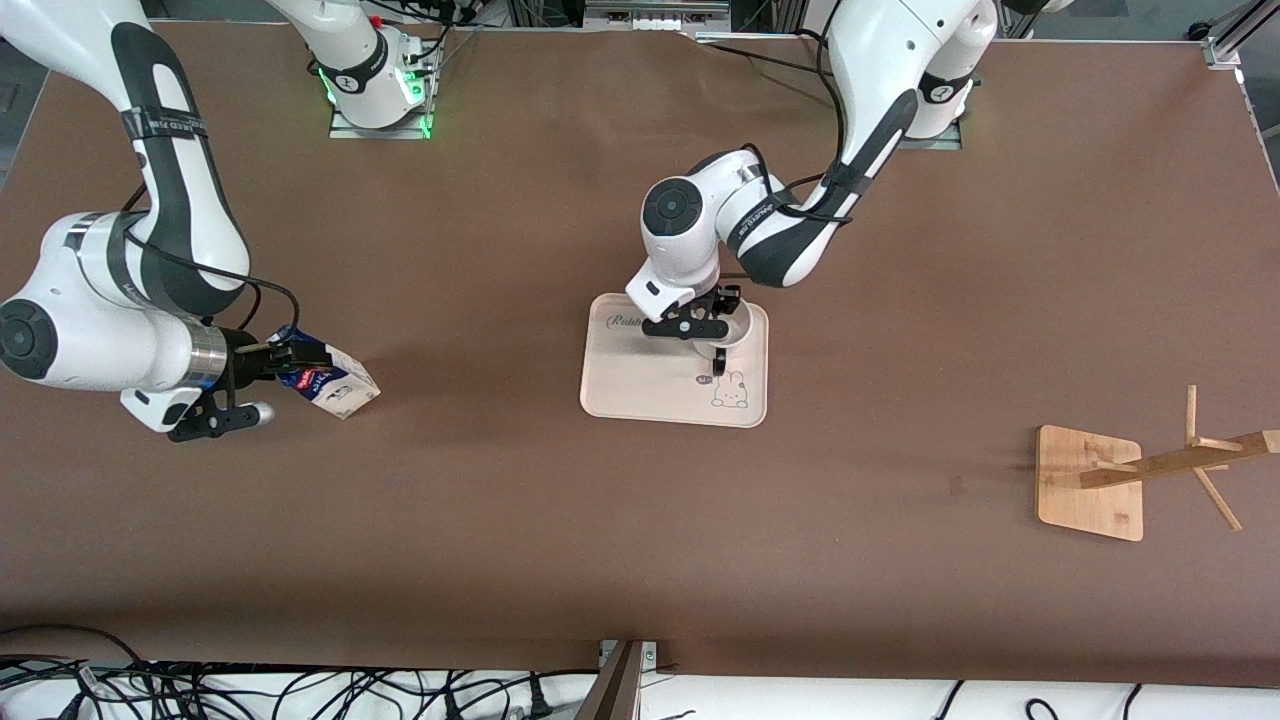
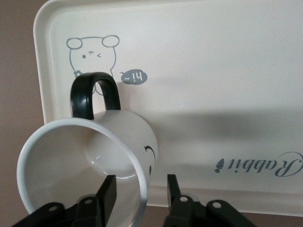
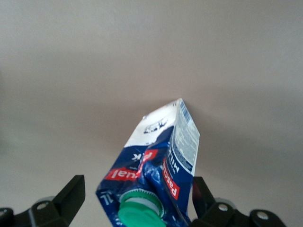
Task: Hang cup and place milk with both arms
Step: 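Lower the carton with the right gripper while the left gripper grasps the mug, then release the carton and raise the right gripper while the left gripper lifts the mug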
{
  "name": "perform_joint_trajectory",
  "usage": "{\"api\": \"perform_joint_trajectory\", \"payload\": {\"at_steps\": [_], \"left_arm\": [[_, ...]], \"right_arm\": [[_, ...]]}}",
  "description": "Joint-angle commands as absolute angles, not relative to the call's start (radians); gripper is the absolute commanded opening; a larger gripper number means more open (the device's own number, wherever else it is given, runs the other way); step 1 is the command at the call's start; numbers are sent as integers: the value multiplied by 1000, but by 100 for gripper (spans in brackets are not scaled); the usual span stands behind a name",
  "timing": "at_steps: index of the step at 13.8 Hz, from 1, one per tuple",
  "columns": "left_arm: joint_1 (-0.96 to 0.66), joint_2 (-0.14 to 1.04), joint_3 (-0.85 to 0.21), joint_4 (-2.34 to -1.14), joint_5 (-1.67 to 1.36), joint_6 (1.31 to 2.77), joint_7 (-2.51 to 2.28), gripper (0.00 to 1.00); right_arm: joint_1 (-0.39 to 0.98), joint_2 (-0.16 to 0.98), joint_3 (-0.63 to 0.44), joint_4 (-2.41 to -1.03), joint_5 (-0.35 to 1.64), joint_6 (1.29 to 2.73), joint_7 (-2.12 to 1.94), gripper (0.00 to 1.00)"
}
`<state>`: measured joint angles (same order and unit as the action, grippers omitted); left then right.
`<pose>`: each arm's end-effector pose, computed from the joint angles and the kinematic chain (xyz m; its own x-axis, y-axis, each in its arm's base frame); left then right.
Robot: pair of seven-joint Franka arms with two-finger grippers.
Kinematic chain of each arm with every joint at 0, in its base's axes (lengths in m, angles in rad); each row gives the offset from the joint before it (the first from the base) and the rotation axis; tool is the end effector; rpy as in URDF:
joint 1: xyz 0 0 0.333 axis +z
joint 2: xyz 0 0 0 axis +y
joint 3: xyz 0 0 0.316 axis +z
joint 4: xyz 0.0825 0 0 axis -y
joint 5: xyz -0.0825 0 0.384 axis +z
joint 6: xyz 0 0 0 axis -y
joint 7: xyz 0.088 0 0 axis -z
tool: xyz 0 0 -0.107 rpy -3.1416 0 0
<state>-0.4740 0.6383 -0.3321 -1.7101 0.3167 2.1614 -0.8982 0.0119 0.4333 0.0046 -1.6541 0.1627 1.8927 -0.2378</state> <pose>0.4774 -0.4517 0.2241 0.9968 -0.0534 -0.0587 -0.0609 -0.9889 -0.1358 0.6480 0.0223 0.3461 0.9673 0.1985 -0.1580 0.1685 -0.9682 -0.1852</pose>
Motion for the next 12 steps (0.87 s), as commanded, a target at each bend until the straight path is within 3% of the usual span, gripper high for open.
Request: {"api": "perform_joint_trajectory", "payload": {"at_steps": [1, 5, 9, 12], "left_arm": [[-477, 638, -328, -1694, 348, 2168, -910, 0], [-476, 609, -319, -1646, 351, 2149, -911, 0], [-462, 589, -307, -1429, 388, 1921, -893, 0], [-430, 487, -240, -1344, 391, 1783, -873, 0]], "right_arm": [[9, 393, 15, -1597, 158, 1841, -244, 100], [12, 278, 18, -1529, 103, 1747, -232, 100], [14, 149, 18, -1532, 80, 1637, -195, 100], [14, 89, 21, -1561, 48, 1580, -160, 100]]}}
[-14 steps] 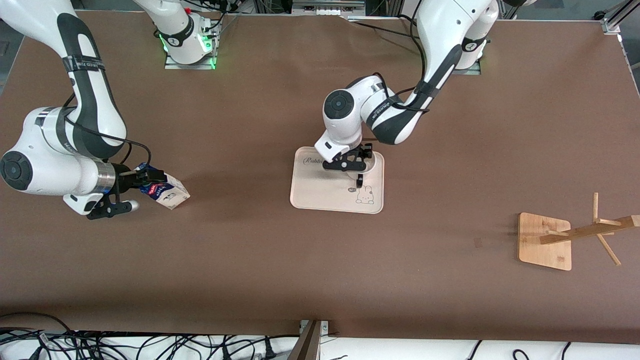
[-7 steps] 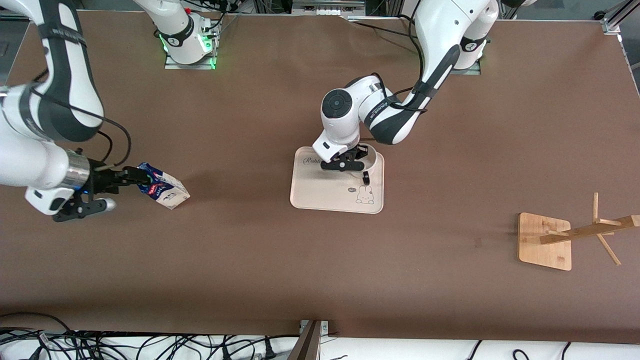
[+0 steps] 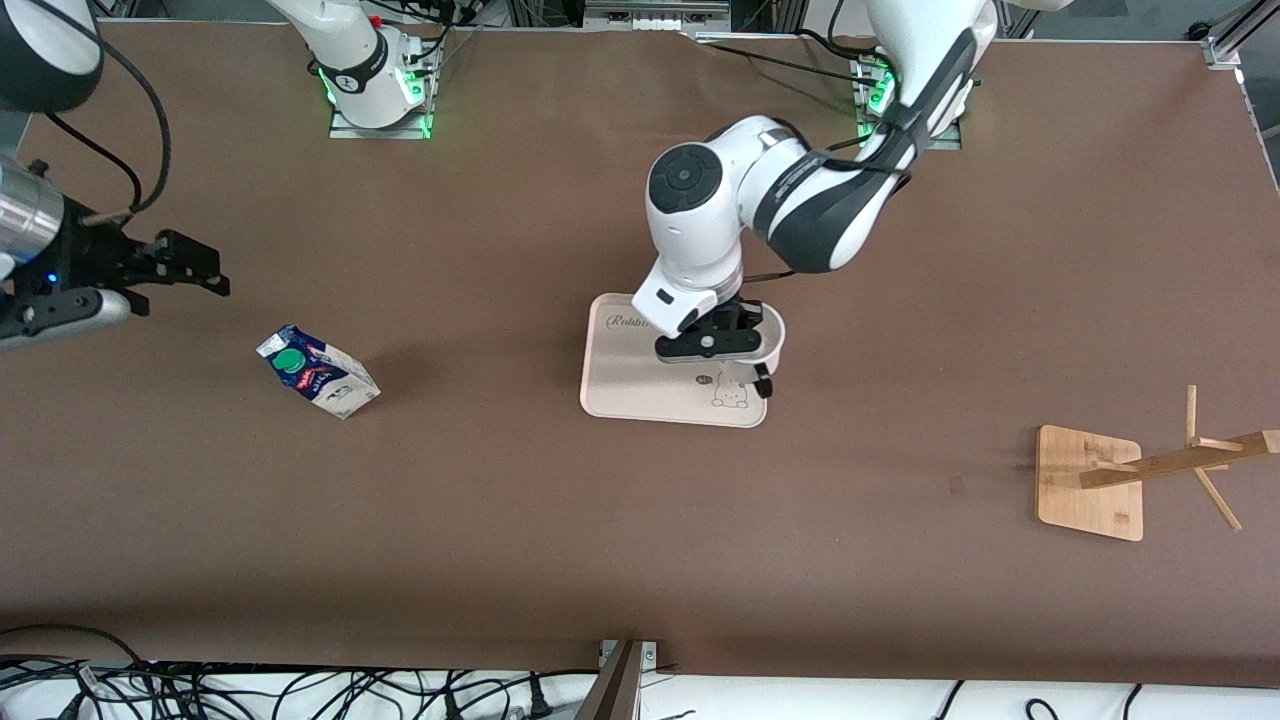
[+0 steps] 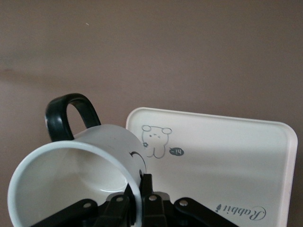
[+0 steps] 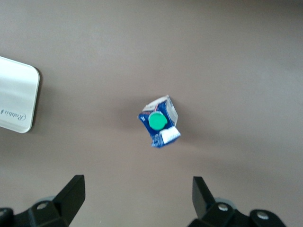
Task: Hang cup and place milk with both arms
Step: 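Release the carton and raise the right gripper while the left gripper lifts the mug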
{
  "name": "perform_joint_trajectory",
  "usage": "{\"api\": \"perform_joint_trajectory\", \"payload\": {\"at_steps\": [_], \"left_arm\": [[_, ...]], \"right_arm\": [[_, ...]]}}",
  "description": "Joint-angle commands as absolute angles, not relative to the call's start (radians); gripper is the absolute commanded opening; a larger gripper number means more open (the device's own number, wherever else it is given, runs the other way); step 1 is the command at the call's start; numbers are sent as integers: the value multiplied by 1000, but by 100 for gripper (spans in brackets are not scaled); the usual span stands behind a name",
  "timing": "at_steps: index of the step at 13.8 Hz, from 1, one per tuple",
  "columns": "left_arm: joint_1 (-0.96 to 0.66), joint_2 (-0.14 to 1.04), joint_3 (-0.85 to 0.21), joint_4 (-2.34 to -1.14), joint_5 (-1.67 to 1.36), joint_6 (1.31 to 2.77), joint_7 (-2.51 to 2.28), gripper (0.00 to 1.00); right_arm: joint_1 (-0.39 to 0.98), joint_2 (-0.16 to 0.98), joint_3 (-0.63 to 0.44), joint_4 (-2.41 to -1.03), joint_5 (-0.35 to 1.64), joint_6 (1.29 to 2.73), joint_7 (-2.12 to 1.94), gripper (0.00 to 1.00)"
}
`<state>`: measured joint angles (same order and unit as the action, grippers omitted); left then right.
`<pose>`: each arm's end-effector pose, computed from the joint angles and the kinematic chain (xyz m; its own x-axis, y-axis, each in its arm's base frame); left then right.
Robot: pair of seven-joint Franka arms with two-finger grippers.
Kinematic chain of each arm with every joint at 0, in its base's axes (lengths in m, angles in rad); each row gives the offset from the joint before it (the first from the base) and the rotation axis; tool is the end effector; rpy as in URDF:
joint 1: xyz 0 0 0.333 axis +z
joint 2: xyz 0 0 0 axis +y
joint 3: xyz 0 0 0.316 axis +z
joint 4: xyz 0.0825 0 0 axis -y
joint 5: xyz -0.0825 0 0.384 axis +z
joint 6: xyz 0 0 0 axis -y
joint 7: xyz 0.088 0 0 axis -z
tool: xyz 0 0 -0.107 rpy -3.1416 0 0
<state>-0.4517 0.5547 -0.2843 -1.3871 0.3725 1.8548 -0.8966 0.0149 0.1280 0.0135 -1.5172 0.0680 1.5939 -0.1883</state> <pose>0.5646 -0.4215 0.3945 0.9913 0.0692 0.1122 0.0888 -0.9796 -0.1803 0.5932 0.0235 0.5785 0.9763 0.2130 -0.0374 0.2096 -0.9747 -0.0779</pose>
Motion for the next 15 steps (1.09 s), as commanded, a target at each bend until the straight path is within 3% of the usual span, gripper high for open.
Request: {"api": "perform_joint_trajectory", "payload": {"at_steps": [1, 8, 15], "left_arm": [[-392, 463, -233, -1335, 382, 1769, -808, 0], [-109, 354, -229, -1333, 276, 1740, -321, 0], [156, 354, -233, -1331, 83, 1723, 161, 0]], "right_arm": [[14, 74, 21, -1584, 46, 1586, -156, 100], [9, 106, 15, -1517, 21, 1588, -155, 100], [9, 112, 14, -1517, 12, 1626, -156, 100]]}}
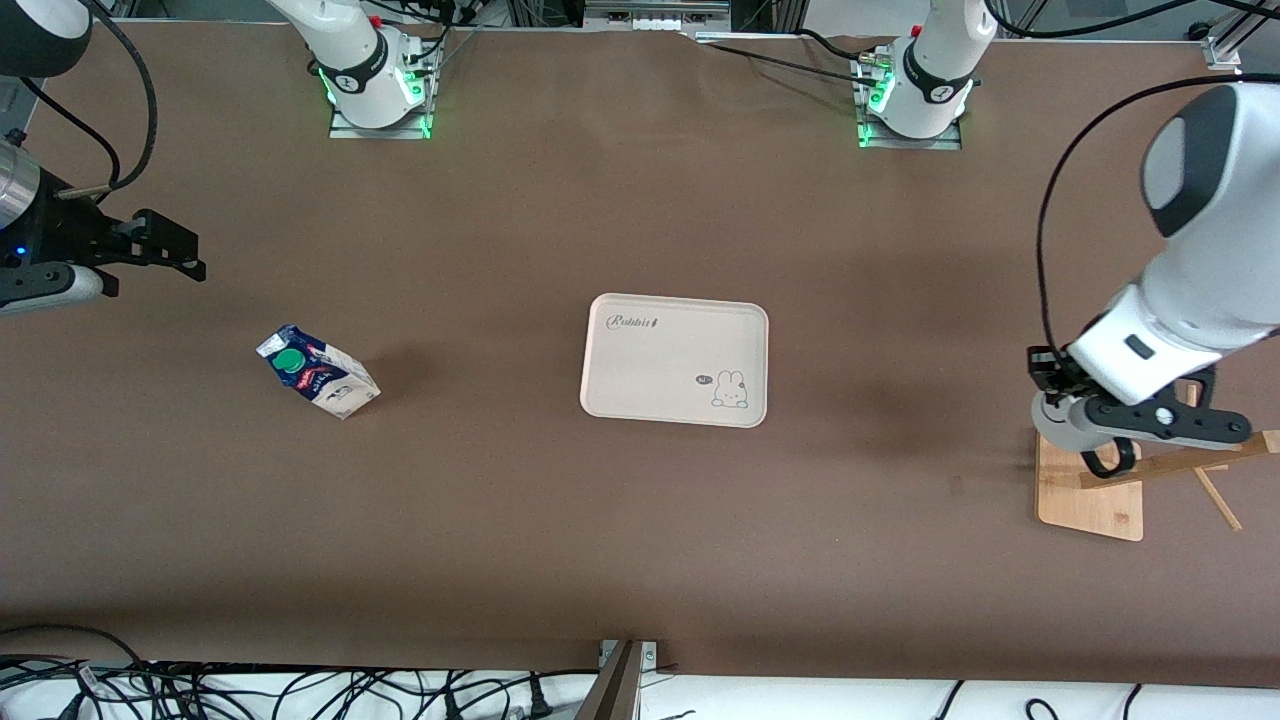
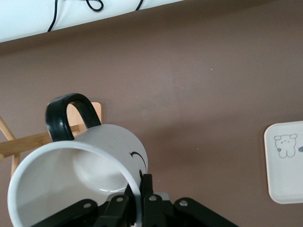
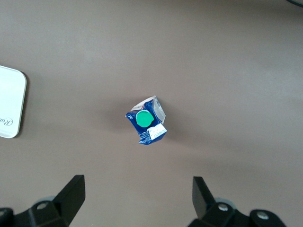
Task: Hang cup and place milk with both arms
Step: 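Carry the white mug with the left gripper to the wooden stand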
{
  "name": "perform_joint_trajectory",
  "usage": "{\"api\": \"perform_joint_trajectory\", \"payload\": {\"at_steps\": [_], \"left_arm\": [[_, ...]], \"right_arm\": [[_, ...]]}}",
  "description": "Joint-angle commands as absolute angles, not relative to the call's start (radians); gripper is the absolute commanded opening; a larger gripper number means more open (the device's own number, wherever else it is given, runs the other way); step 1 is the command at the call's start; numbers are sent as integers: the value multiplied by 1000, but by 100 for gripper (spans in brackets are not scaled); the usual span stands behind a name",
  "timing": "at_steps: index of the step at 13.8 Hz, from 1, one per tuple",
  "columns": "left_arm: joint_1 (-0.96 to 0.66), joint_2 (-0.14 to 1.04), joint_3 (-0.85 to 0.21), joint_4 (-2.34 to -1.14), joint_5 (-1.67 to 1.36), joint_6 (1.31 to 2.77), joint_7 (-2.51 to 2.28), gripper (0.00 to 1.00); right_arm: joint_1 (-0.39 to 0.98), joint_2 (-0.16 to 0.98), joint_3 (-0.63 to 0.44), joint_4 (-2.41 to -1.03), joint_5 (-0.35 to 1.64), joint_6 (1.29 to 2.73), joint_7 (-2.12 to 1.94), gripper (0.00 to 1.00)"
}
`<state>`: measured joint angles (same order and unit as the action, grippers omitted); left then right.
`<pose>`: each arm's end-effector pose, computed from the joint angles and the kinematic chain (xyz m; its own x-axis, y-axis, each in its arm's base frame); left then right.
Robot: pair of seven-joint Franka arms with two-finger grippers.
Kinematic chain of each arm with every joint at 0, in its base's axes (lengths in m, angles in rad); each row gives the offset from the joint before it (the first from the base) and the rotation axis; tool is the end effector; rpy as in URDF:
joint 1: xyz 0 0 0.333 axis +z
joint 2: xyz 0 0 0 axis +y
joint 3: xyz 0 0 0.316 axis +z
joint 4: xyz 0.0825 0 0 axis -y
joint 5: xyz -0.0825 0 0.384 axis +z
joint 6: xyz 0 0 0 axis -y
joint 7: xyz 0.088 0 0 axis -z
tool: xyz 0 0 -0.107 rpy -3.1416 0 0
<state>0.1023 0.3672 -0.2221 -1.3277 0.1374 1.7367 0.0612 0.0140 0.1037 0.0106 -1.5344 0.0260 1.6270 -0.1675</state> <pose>0.6718 -0.0425 0.5342 0.9818 -0.1841 0.0465 -0.1812 -0.9816 -0.0602 0.5900 0.0169 0.5873 0.9819 0.1894 -0.0065 0.1891 -0.9815 -0.0285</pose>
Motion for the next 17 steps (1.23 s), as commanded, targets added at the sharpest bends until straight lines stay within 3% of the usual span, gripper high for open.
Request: {"api": "perform_joint_trajectory", "payload": {"at_steps": [1, 17], "left_arm": [[184, 354, -232, -1331, 62, 1723, 201, 0], [374, 367, -229, -1335, -54, 1674, 360, 0]], "right_arm": [[9, 113, 14, -1517, 11, 1626, -156, 100], [11, 112, 14, -1517, 14, 1617, -156, 100]]}}
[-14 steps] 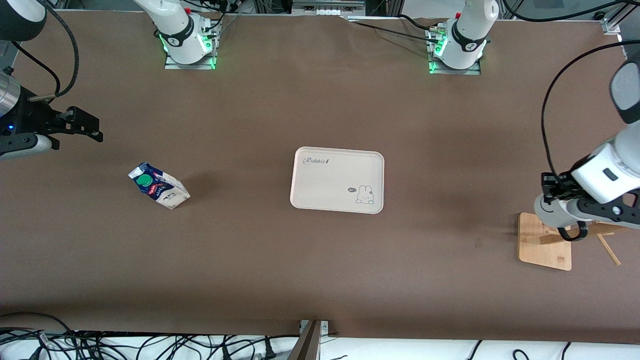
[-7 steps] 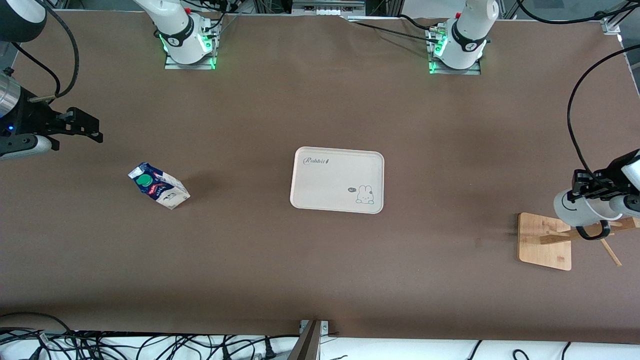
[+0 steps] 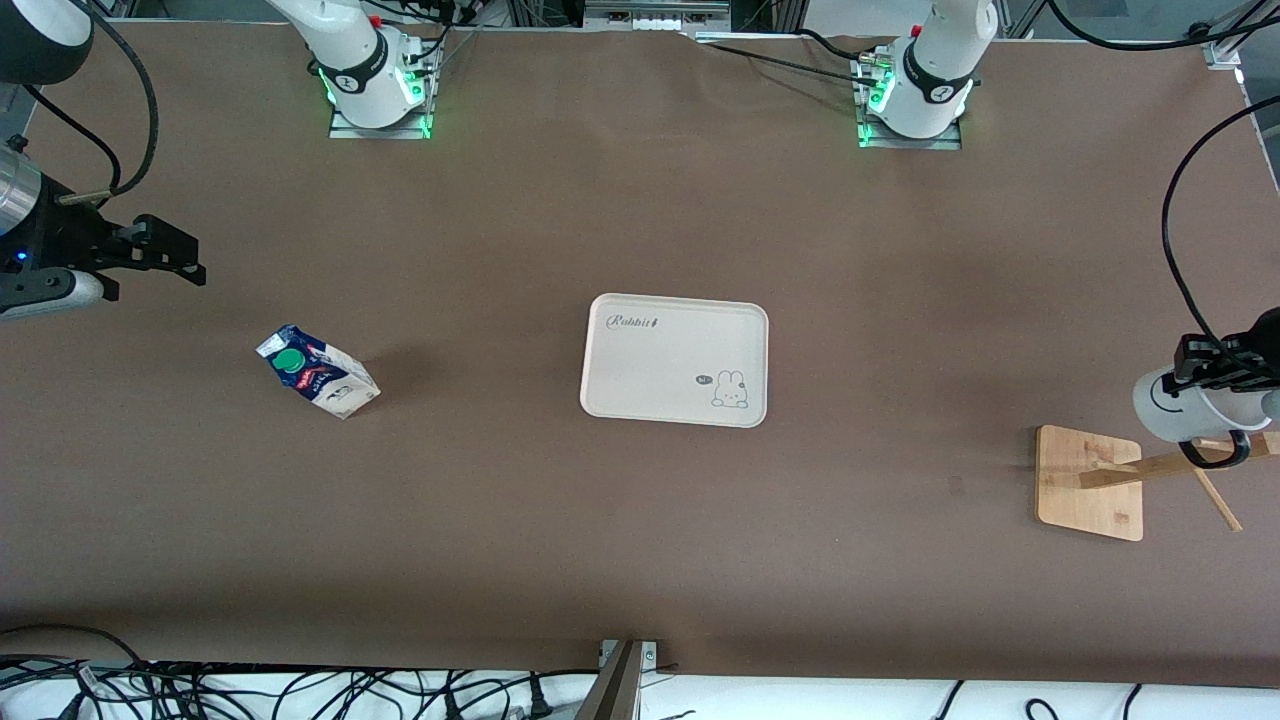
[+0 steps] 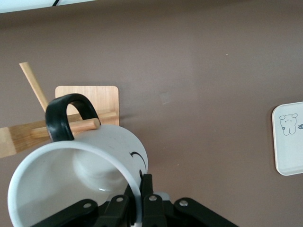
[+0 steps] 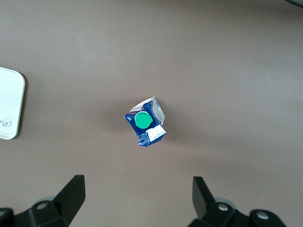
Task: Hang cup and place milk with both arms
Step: 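Carry the white mug with the left gripper to the wooden stand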
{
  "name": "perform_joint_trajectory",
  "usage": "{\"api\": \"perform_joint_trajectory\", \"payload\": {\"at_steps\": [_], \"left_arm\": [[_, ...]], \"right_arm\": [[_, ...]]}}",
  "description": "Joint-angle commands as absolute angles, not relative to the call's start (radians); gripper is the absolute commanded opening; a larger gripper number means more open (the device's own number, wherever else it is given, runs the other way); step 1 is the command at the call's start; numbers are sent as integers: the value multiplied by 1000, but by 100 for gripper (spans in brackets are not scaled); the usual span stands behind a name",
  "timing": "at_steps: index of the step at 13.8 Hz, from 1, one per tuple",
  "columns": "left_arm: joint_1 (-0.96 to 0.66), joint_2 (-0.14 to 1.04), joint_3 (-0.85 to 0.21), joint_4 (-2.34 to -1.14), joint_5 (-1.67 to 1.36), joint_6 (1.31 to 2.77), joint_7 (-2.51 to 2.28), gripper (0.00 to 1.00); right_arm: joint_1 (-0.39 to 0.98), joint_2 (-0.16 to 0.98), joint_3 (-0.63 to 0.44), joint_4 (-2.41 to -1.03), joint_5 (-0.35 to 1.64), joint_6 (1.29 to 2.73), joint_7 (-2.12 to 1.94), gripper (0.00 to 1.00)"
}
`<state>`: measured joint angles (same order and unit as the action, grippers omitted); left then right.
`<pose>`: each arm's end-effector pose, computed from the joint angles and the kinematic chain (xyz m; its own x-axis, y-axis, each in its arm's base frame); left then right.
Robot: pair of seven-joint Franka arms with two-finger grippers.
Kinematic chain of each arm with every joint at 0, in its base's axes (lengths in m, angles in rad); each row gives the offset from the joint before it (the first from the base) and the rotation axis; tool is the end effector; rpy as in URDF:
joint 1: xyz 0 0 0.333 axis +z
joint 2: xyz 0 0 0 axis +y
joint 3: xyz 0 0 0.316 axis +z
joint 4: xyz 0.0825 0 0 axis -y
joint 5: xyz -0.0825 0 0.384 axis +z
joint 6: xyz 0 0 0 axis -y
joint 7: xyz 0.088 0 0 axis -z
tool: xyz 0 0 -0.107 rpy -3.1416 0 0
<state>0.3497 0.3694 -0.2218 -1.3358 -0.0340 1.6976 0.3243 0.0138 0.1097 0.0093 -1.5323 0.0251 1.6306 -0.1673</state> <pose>0.6598 0.1068 0.5258 0.9840 -0.1746 0.0363 -0.1775 -0.9783 0.1070 0.5921 0.0159 0.5851 0.9822 0.1877 -0.0069 0.1874 -0.9819 -0.0276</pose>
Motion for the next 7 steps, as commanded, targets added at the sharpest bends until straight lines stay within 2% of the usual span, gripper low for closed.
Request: {"api": "perform_joint_trajectory", "payload": {"at_steps": [1, 7], "left_arm": [[386, 367, -229, -1335, -54, 1671, 365, 0], [399, 367, -232, -1339, -54, 1671, 373, 0]], "right_arm": [[9, 112, 15, -1517, 14, 1617, -156, 100], [9, 112, 15, -1519, 14, 1614, -156, 100]]}}
